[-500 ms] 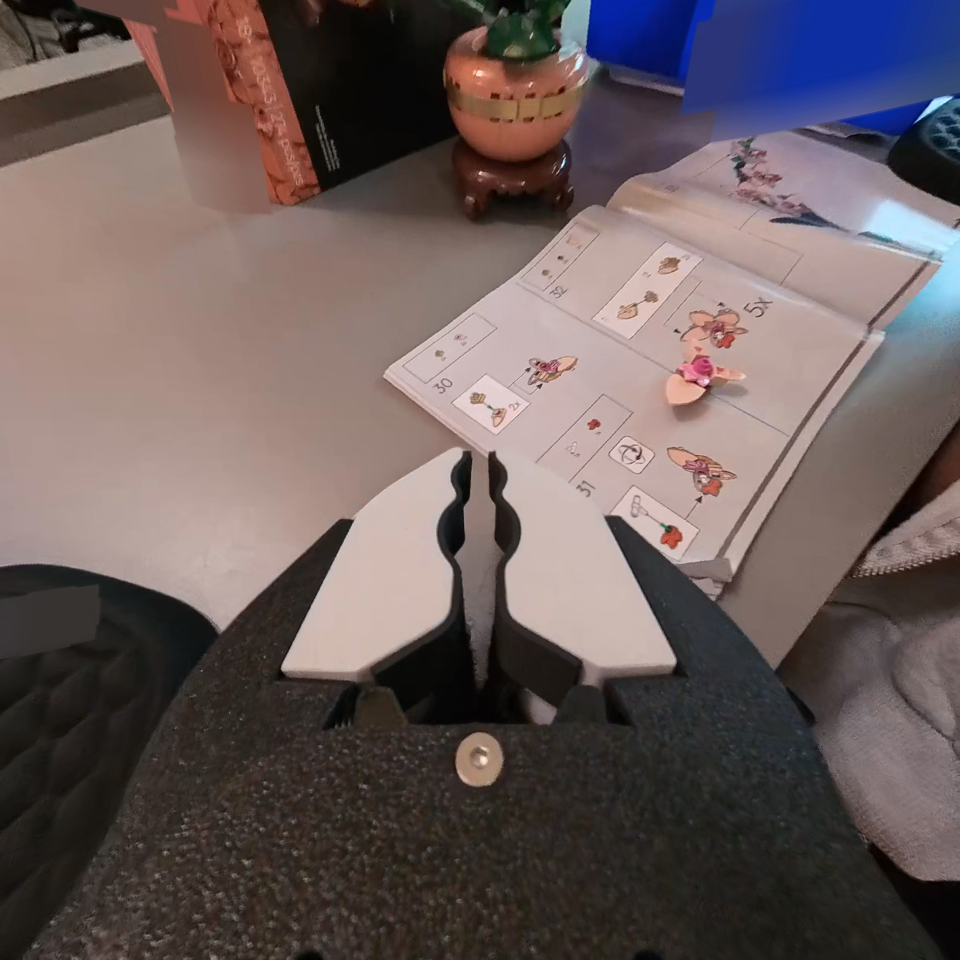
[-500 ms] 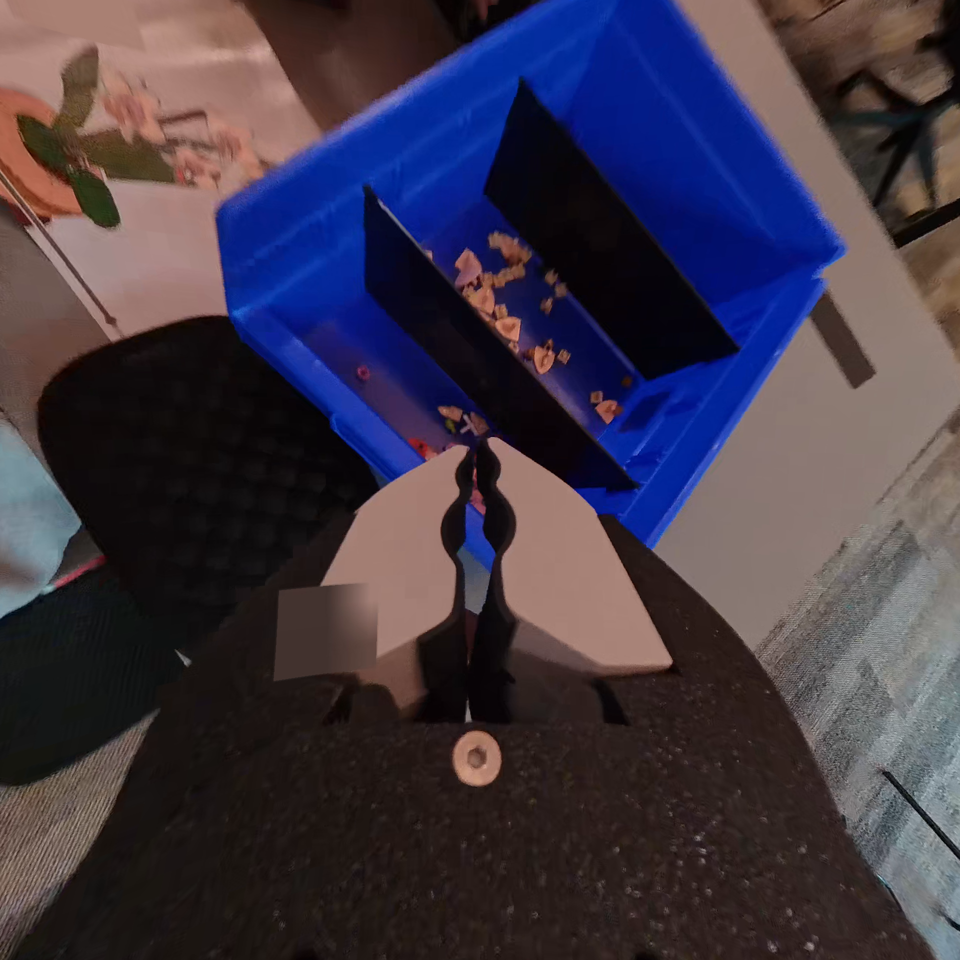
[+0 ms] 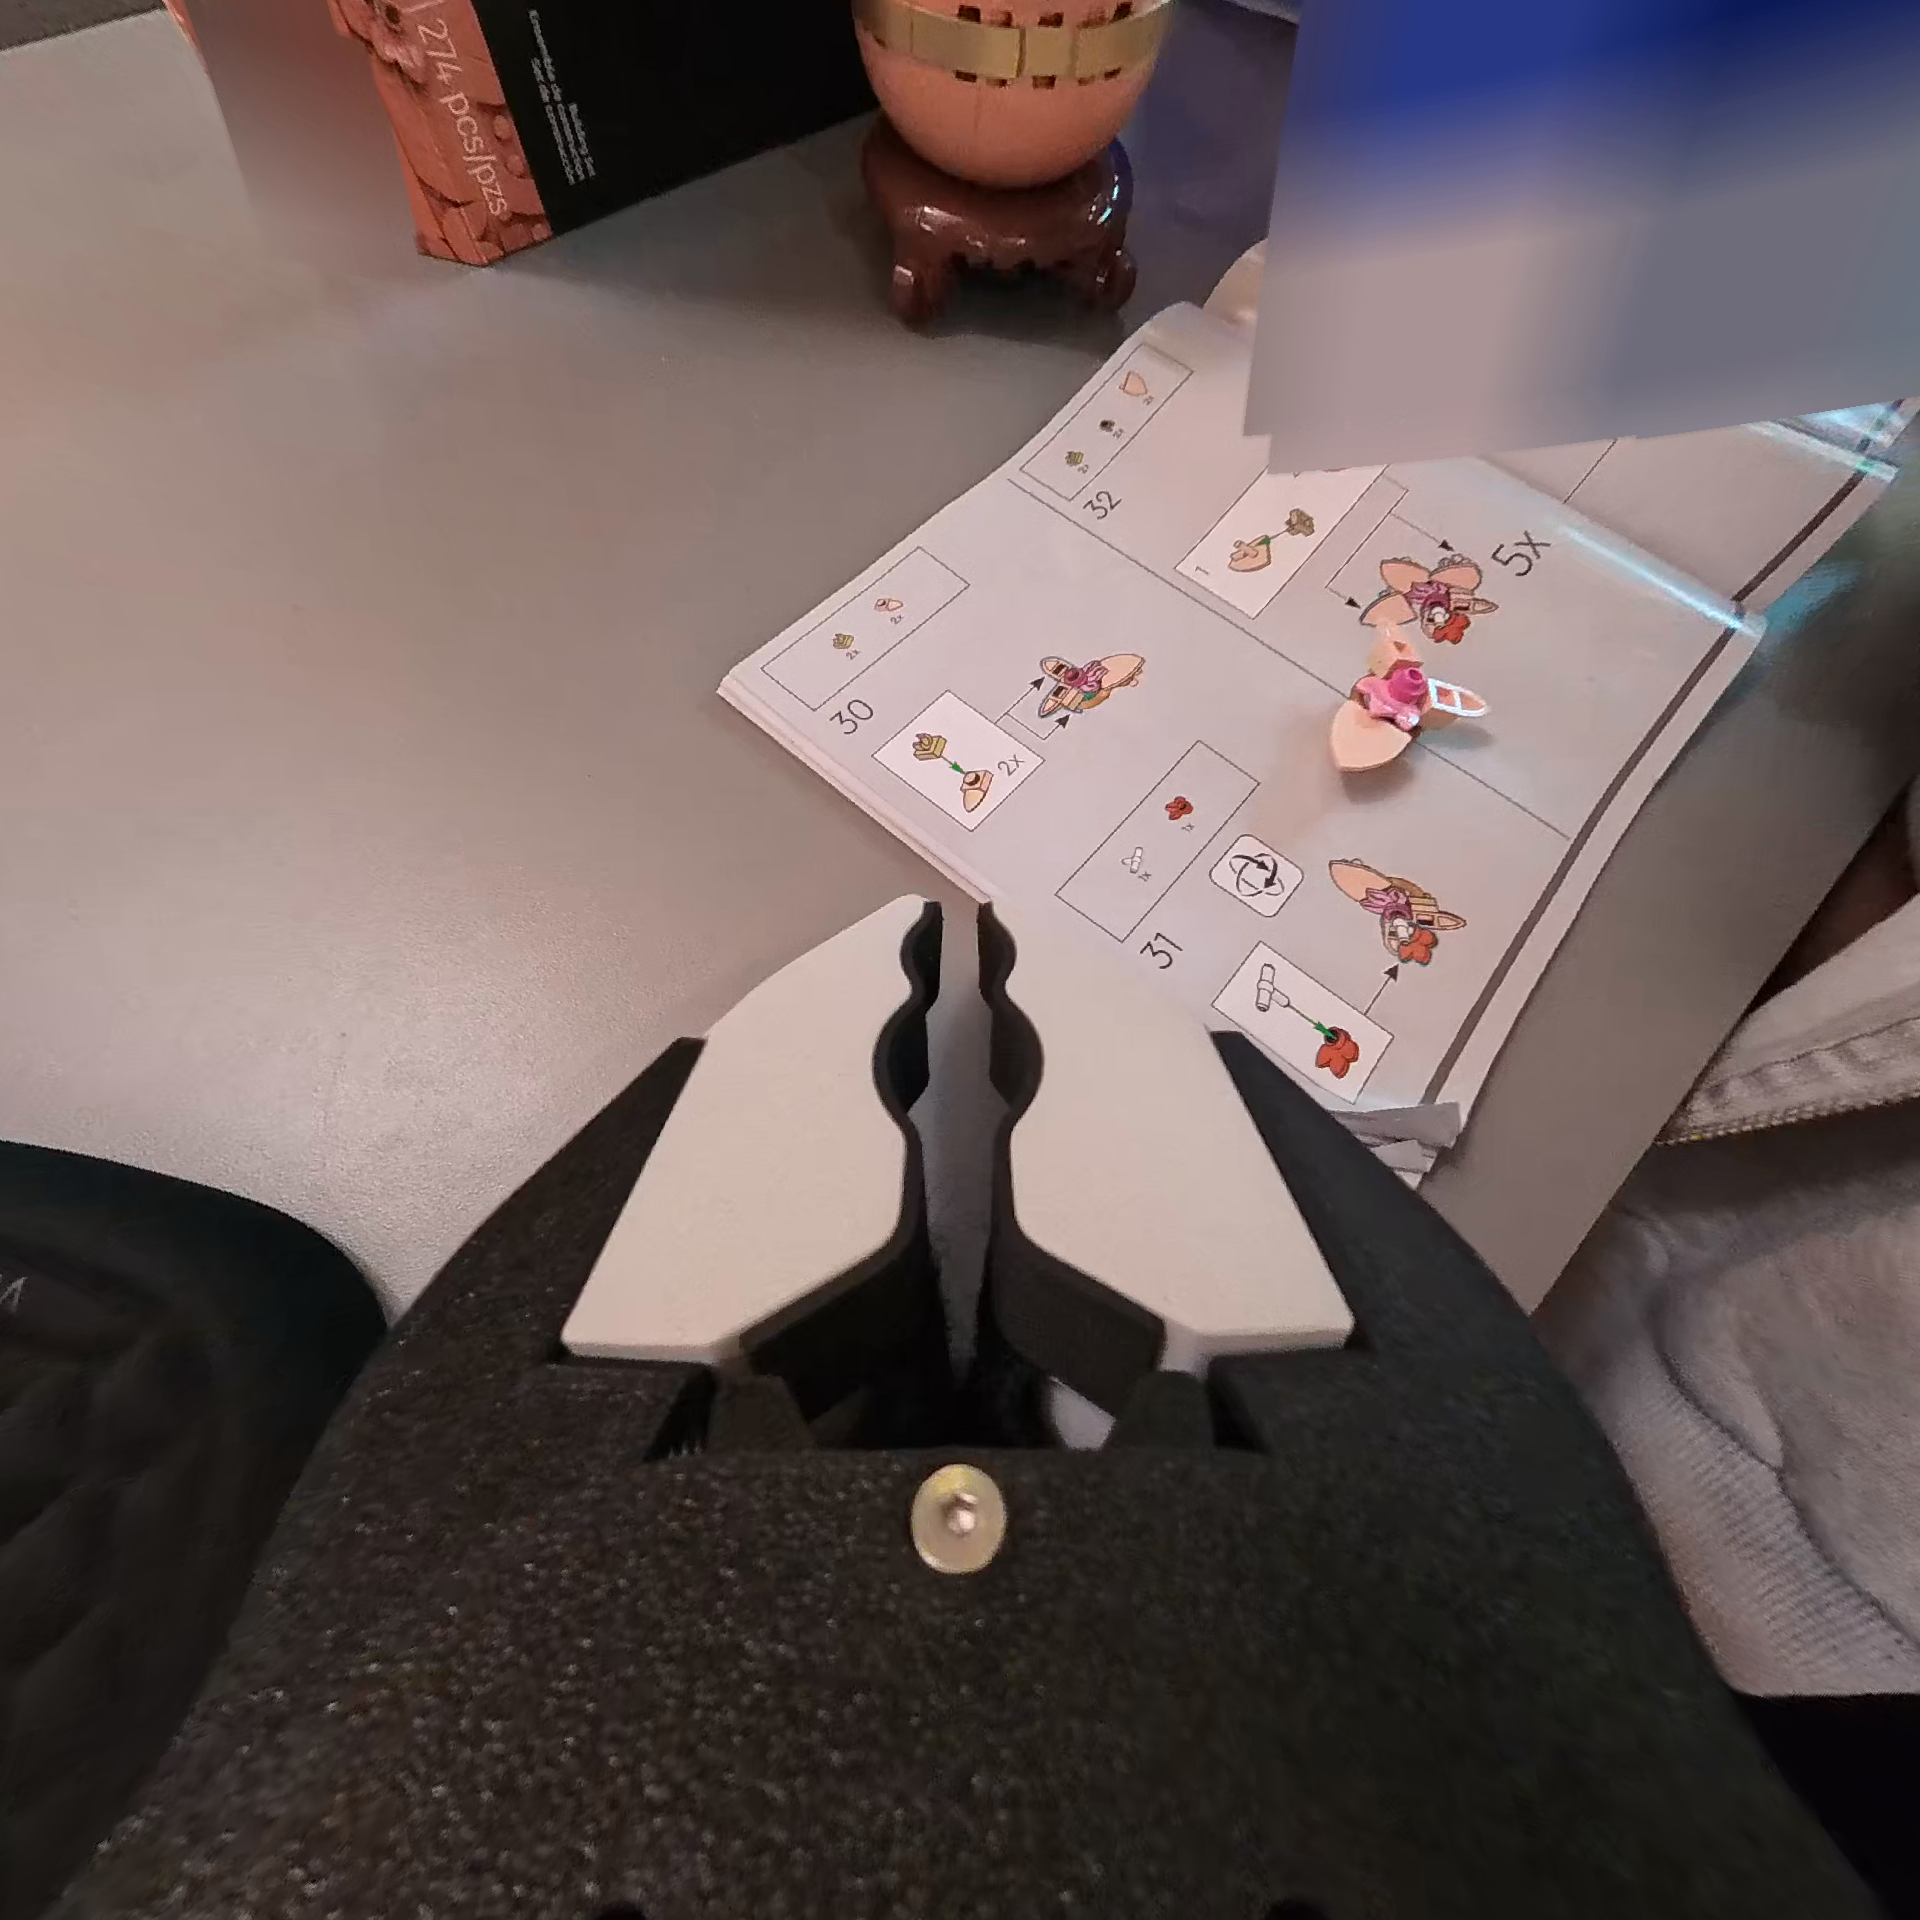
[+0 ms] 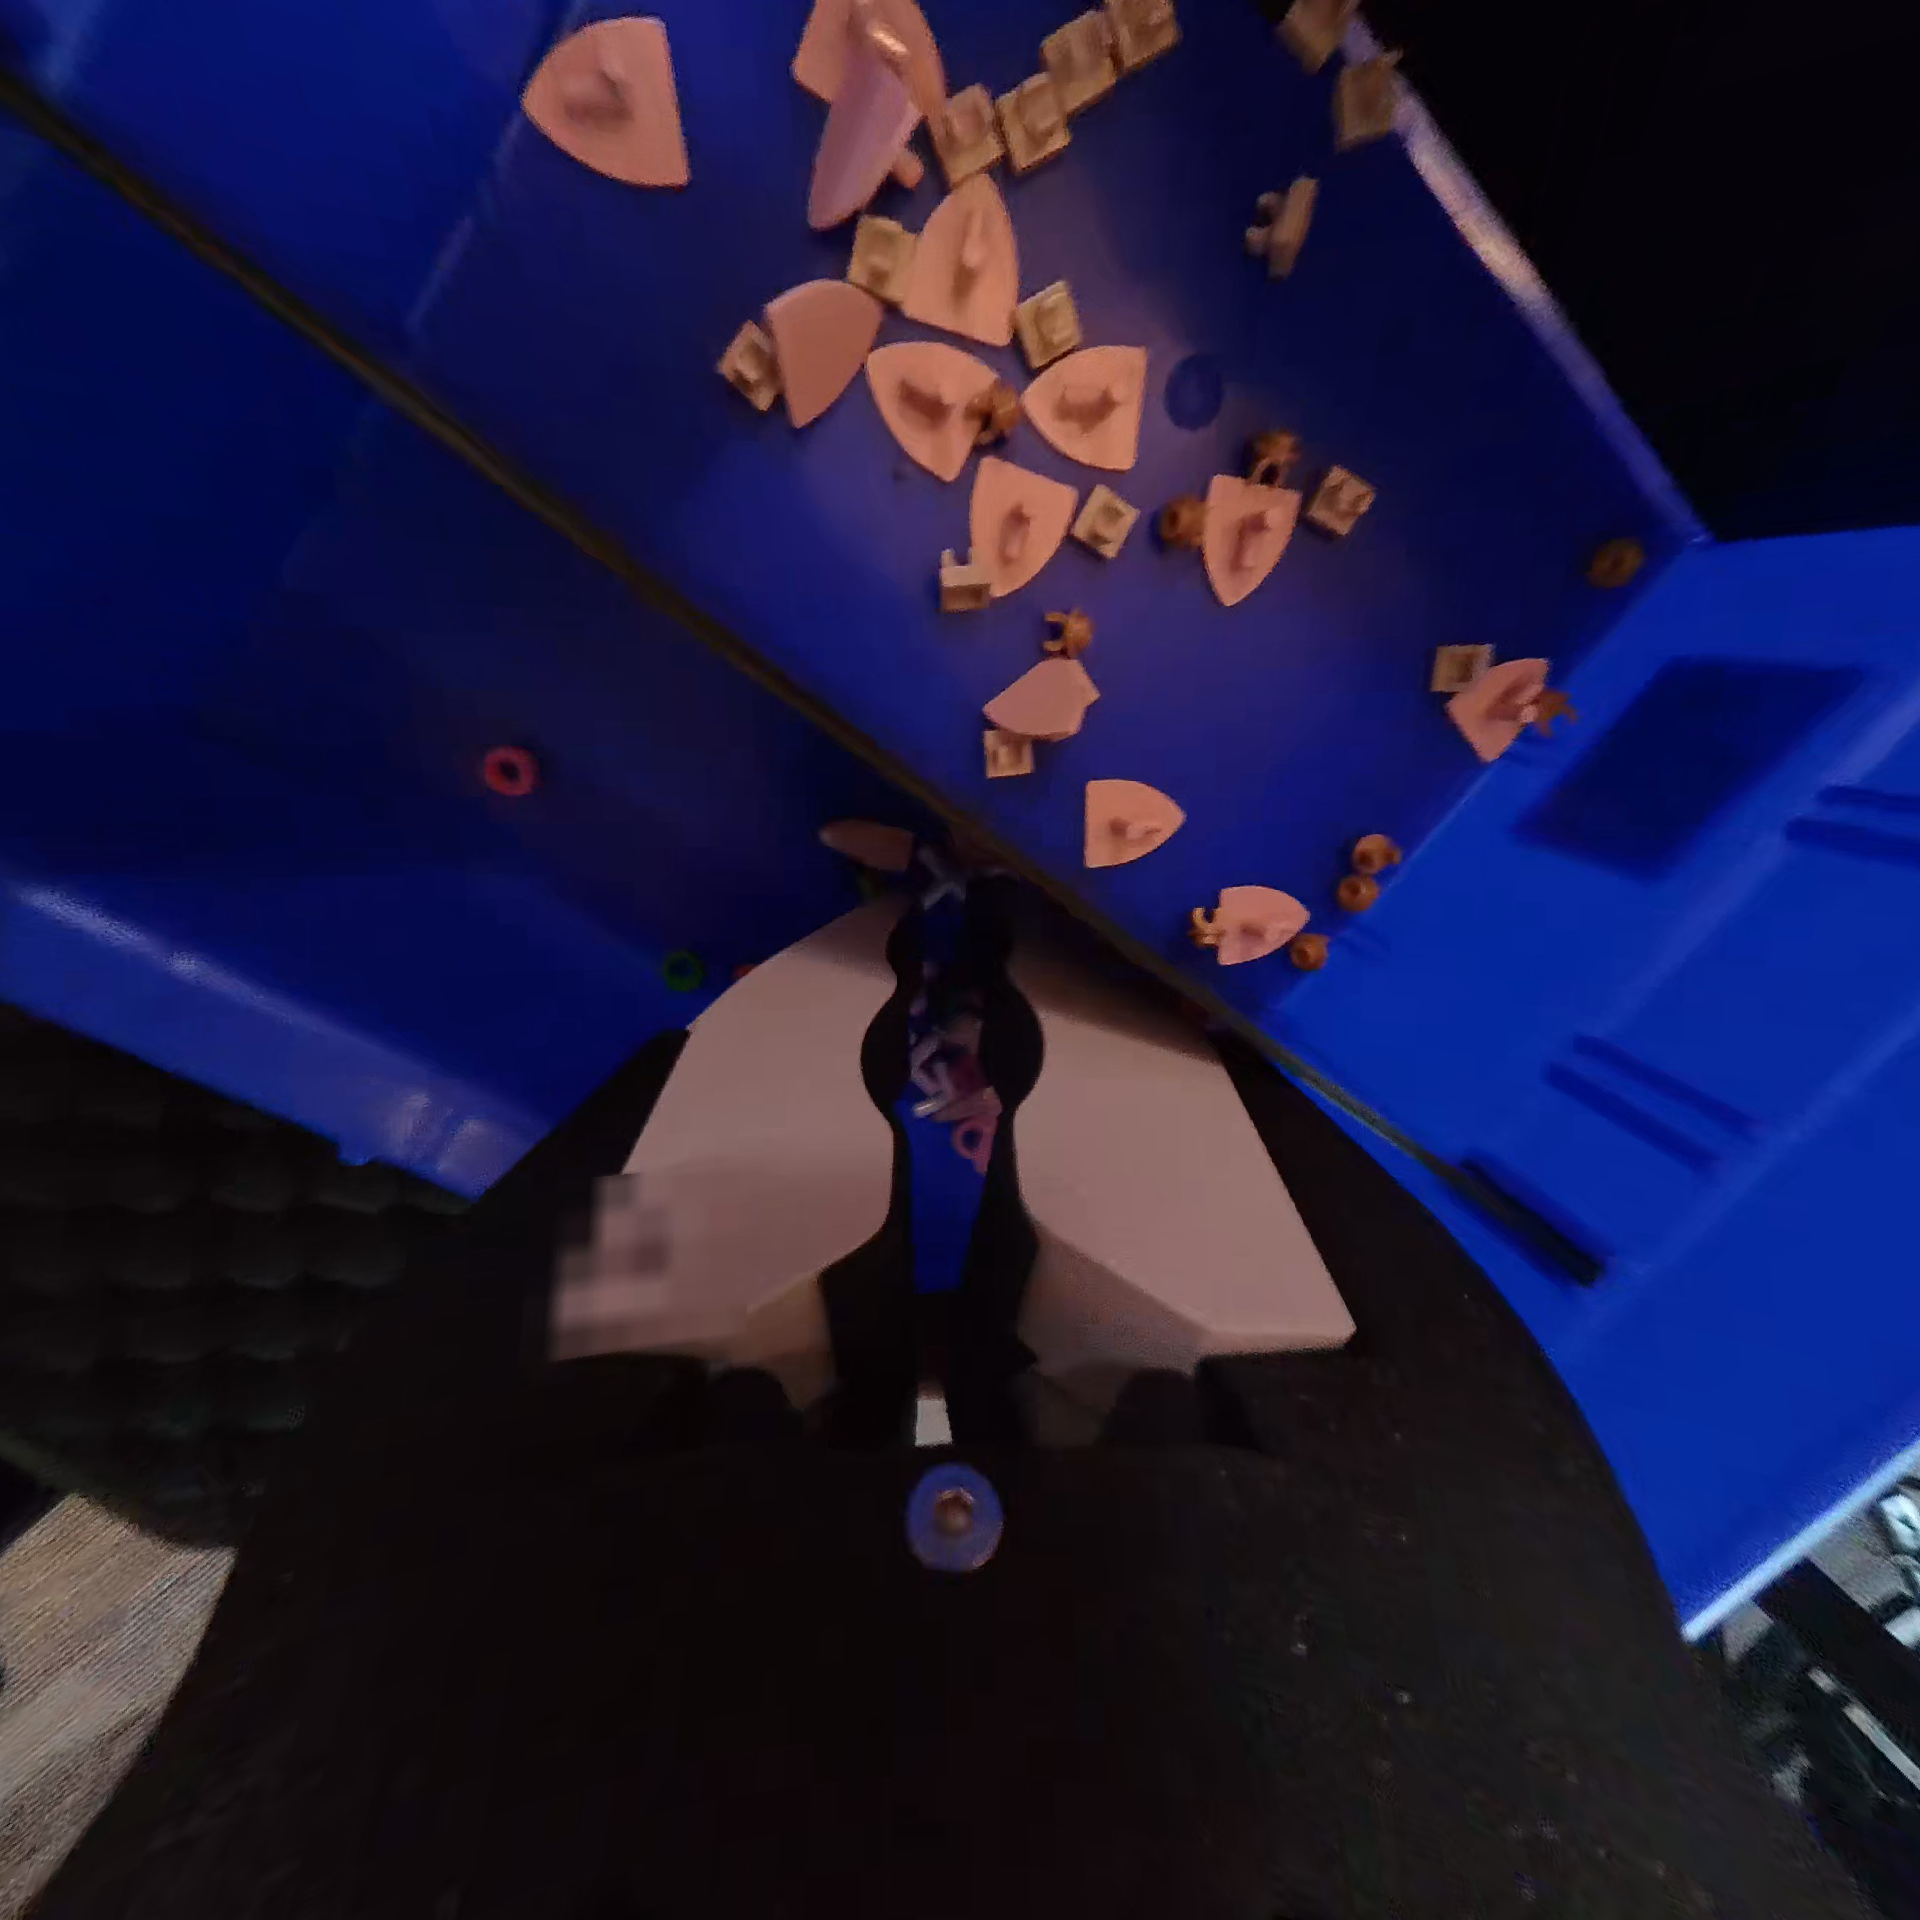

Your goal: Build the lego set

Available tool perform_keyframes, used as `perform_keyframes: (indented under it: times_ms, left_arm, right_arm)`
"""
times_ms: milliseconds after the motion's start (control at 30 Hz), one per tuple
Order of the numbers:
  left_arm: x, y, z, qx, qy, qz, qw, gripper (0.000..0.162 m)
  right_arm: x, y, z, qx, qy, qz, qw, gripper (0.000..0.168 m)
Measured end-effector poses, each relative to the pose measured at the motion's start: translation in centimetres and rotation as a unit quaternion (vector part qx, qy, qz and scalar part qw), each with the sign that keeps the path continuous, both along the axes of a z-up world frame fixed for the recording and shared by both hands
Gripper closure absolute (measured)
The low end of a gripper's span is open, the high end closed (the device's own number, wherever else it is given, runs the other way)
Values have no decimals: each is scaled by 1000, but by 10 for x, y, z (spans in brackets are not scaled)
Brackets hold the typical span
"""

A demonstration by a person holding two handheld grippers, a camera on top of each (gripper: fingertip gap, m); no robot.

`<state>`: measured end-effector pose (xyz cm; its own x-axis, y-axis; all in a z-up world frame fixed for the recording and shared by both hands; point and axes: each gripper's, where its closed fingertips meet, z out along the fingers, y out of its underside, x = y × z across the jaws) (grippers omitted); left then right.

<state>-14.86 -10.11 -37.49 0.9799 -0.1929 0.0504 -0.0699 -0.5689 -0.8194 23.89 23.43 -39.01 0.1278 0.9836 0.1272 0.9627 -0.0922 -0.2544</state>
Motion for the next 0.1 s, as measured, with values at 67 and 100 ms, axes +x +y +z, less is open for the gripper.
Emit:
perform_keyframes:
  times_ms: [67, 100]
  left_arm:
    - [0, 0, -1, -5, -11, 0, 1000, 156]
    - [0, 0, -1, -8, -14, 0, 1000, 156]
  right_arm:
    - [0, 2, -1, 5, -4, -6, 1000, 160]
    - [1, 2, -2, 2, -7, -9, 1000, 160]
